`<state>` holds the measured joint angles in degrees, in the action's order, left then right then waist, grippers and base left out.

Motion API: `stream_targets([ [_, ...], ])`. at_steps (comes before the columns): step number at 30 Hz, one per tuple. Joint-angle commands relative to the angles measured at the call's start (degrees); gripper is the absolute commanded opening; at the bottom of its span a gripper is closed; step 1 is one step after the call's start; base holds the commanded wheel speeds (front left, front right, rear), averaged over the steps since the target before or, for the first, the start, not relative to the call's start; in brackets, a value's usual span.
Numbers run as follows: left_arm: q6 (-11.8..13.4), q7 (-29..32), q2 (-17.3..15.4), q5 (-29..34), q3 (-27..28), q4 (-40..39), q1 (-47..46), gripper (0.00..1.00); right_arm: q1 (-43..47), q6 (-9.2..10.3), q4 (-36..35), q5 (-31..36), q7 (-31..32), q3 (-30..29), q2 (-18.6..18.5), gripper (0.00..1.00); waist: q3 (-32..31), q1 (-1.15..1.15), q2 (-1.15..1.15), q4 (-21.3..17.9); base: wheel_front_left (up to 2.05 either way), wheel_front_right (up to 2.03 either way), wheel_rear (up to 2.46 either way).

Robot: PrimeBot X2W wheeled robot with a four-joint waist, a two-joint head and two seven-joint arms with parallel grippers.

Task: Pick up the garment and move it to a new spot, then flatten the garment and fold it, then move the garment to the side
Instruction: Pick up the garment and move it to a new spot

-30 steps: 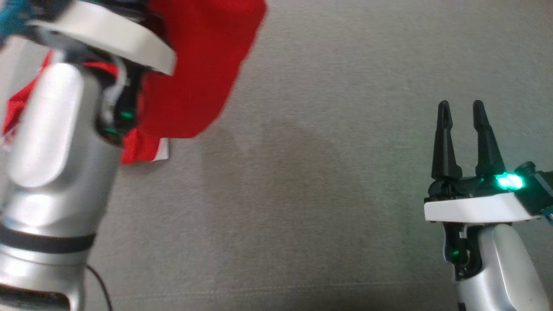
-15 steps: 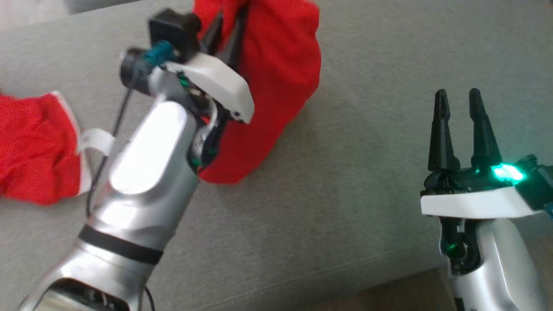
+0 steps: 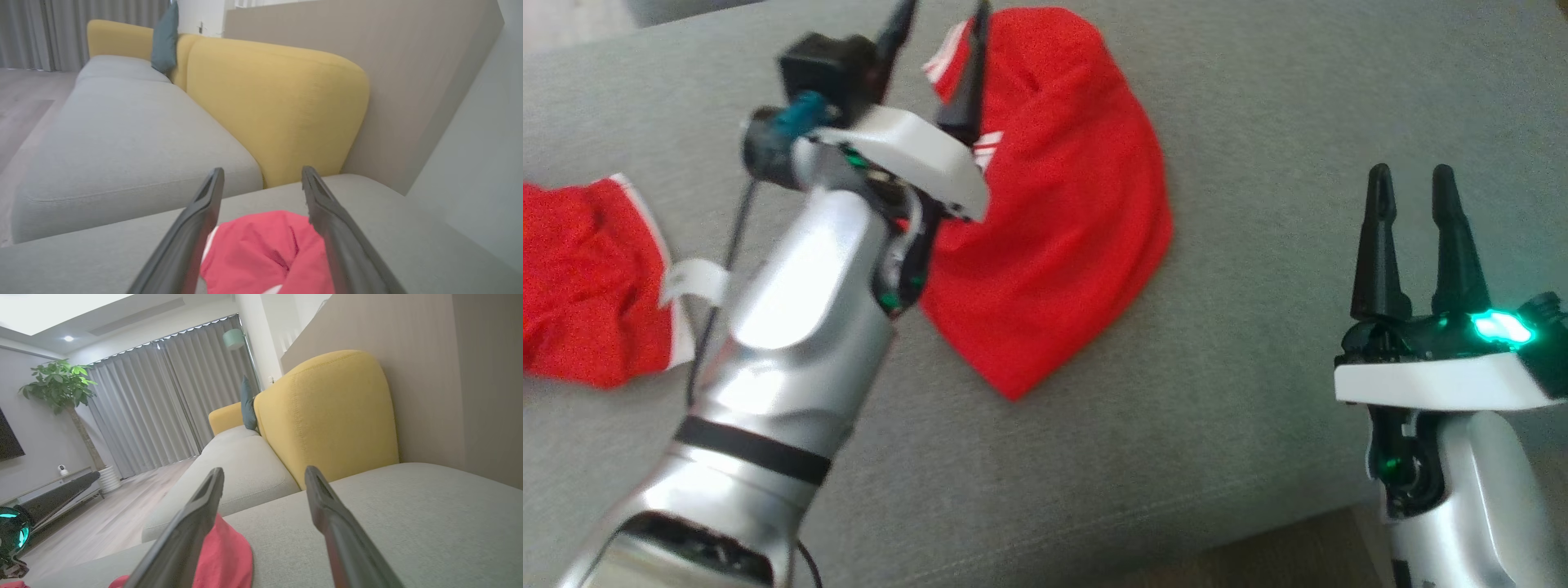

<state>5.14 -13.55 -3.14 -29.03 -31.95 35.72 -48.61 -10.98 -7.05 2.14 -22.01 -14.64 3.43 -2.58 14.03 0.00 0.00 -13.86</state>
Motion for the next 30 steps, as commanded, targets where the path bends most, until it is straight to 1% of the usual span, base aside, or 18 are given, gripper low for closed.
stream_targets([
  [1,0.43,-0.47,-1.90,-0.40,2.30,-1.53,-2.54,1.00,-0.48,-0.44,-2.04,0.40,-0.36,1.07,-0.30,1.00,-0.90,0.00,0.00,1.83,0.00,0.00,0.00],
  [4,0.58,-1.05,-4.26,-0.65,4.29,-2.48,-0.55,1.00,0.07,-0.44,-1.73,1.26,-0.36,0.64,-0.30,1.00,-1.94,0.00,0.00,4.61,0.00,0.00,0.00],
  [7,0.60,-1.32,-6.70,-0.25,5.61,-4.59,3.36,1.00,0.59,-0.44,-1.30,2.14,-0.36,0.19,-0.30,1.00,-3.16,0.00,0.00,7.50,0.00,0.00,0.00],
  [10,0.88,-1.40,-8.55,0.38,7.00,-8.08,9.03,1.00,1.31,-0.44,-0.86,2.99,-0.36,-0.14,-0.30,1.00,-4.59,0.00,0.00,10.31,0.00,0.00,0.00],
  [13,1.36,-1.42,-9.48,1.52,8.76,-13.08,16.15,1.00,2.24,-0.44,-0.27,3.66,-0.36,-0.42,-0.30,1.00,-6.01,0.00,0.00,12.56,0.00,0.00,0.00],
  [17,2.22,-1.43,-8.85,2.82,12.00,-19.93,25.90,1.00,3.41,-0.44,0.47,4.27,-0.36,-0.69,-0.30,1.00,-7.66,0.00,0.00,14.55,0.00,0.00,0.00],
  [20,2.27,-1.44,-7.22,4.03,14.72,-24.65,31.91,1.00,4.07,-0.44,0.81,4.52,-0.36,-0.74,-0.30,1.00,-8.53,0.00,0.00,15.33,0.00,0.00,0.00],
  [22,2.24,-1.44,-5.57,4.73,17.05,-27.26,35.13,1.00,4.51,-0.44,1.00,4.63,-0.36,-0.69,-0.30,1.00,-9.07,0.00,0.00,15.61,0.00,0.00,0.00],
  [26,1.02,-1.44,-3.05,6.67,20.72,-30.52,39.13,1.00,5.15,-0.44,1.26,4.73,-0.36,-0.45,-0.30,1.00,-9.70,0.00,0.00,15.73,0.00,0.00,0.00],
  [30,-0.74,-1.44,-1.82,8.70,22.71,-31.26,40.26,1.00,5.42,-0.44,1.42,4.70,-0.36,-0.04,-0.30,1.00,-9.97,0.00,0.00,15.54,0.00,0.00,0.00],
])
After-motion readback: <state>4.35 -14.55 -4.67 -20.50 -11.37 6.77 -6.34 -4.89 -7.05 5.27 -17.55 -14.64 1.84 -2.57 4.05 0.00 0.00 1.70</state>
